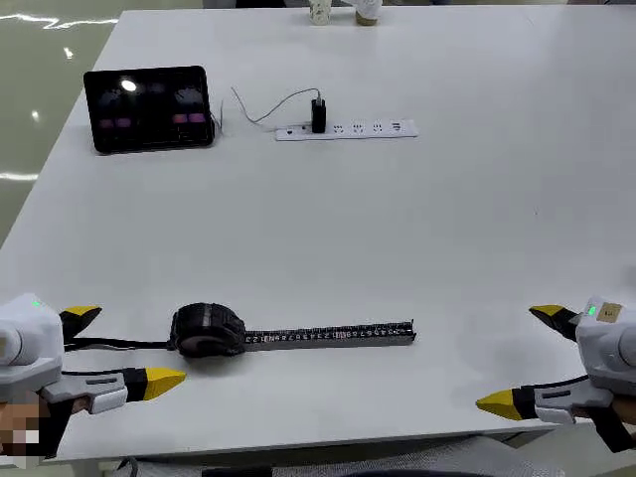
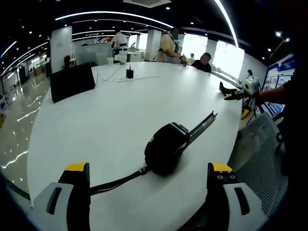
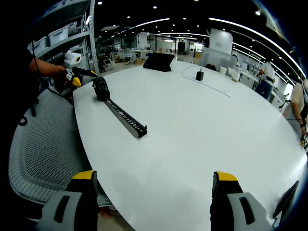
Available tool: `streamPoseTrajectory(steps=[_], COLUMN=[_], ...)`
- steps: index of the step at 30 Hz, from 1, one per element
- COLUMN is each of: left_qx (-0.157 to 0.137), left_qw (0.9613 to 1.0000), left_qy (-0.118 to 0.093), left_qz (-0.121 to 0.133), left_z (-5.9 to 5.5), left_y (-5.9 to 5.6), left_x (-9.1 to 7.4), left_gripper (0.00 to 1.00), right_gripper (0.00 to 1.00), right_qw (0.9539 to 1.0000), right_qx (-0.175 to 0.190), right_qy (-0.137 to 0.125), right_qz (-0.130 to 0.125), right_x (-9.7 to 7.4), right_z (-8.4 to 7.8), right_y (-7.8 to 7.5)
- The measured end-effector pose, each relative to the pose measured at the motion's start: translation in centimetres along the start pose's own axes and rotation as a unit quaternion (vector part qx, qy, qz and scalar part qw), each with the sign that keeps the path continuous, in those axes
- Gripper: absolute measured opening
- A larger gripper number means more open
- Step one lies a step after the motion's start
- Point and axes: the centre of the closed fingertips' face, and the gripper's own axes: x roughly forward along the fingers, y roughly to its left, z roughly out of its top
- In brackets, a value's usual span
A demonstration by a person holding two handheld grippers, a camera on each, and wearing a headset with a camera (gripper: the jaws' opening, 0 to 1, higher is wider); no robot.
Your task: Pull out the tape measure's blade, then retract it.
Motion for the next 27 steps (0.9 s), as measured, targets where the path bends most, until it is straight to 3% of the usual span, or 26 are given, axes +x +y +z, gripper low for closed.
streamPoseTrajectory(steps=[5,10,15,27], left_qx=[0.019,0.02,0.02,-0.003], left_qw=[0.9997,0.9997,0.9996,0.9994], left_qy=[0.005,-0.003,0.003,-0.013], left_qz=[0.011,0.012,0.018,0.033], left_z=[0.6,2.2,2.5,3.0], left_y=[-0.6,-1.8,-2.5,-4.1], left_x=[0.6,1.1,1.9,3.4], left_gripper=[0.99,0.99,0.99,0.99], right_gripper=[0.99,0.99,0.99,0.99], right_qw=[0.9999,0.9992,0.9989,0.9938], right_qx=[-0.012,-0.033,-0.035,-0.089], right_qy=[0.006,0.015,0.024,0.047], right_qz=[0.01,0.018,0.022,0.047], right_x=[0.4,0.7,1.3,3.0], right_z=[0.9,1.7,2.4,3.9], right_y=[0.4,0.1,-0.2,0.1])
